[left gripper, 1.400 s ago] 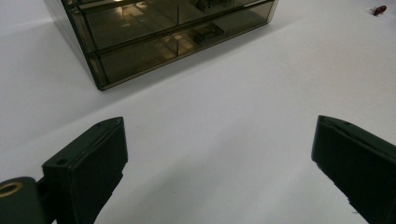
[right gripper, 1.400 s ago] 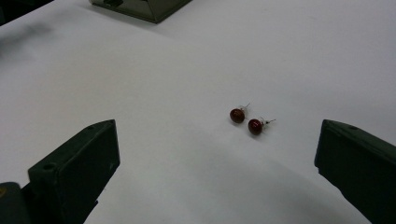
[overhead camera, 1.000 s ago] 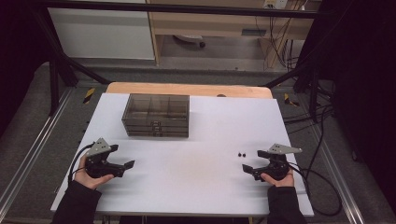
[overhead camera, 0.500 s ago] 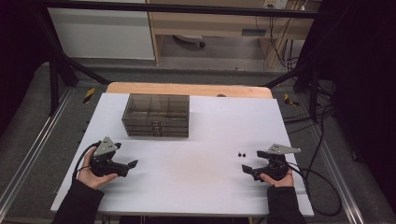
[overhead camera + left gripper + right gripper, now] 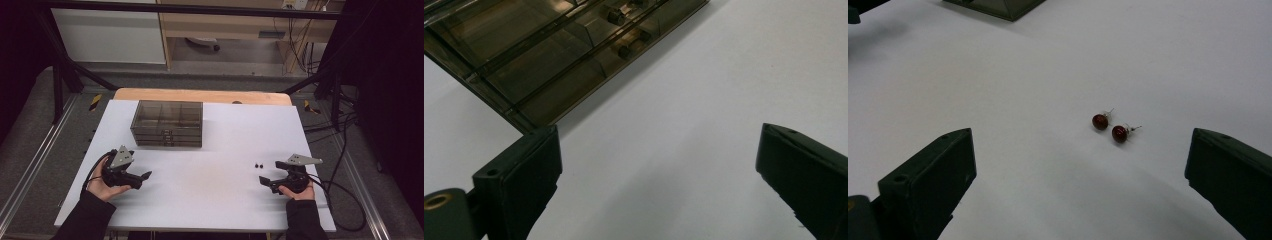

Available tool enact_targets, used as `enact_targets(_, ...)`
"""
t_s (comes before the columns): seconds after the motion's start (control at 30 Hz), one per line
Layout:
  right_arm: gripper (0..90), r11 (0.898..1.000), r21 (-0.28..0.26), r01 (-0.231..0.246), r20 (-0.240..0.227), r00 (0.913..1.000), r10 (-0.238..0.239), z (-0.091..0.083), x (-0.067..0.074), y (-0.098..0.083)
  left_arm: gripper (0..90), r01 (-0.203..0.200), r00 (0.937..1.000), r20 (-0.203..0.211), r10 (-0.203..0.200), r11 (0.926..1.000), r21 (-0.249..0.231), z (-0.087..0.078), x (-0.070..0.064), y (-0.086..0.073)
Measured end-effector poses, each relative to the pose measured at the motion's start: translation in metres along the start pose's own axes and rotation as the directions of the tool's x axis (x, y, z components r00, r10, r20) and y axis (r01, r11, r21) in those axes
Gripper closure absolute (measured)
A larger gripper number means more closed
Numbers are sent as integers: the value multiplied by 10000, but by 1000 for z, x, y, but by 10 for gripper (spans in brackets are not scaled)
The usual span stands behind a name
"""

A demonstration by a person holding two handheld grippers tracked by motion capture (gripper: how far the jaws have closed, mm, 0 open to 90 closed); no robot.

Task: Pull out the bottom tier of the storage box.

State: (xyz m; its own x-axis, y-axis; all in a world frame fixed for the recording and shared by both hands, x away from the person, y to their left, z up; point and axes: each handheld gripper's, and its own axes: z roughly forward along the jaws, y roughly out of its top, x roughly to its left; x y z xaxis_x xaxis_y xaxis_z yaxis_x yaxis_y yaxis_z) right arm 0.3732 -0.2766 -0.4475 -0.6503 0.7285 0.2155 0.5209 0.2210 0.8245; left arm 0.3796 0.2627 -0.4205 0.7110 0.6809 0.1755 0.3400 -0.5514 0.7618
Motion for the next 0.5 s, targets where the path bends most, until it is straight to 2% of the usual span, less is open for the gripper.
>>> enact_targets(0.27, 6, 10000, 1, 31, 8, 10000, -31, 0, 0, 0, 45, -879, 9958, -243, 886, 9957, 284, 6, -4, 7)
enact_targets(0.37, 6, 10000, -2, 15, 10, 10000, -15, 0, 0, 0, 44, -1252, 9908, -490, 1265, 9917, 292, 8, -4, 9)
enact_targets(0.5, 6, 10000, 19, 30, 20, 10000, -30, 0, 0, 0, 44, -1580, 9851, -609, 1606, 9864, 445, 12, -6, 11)
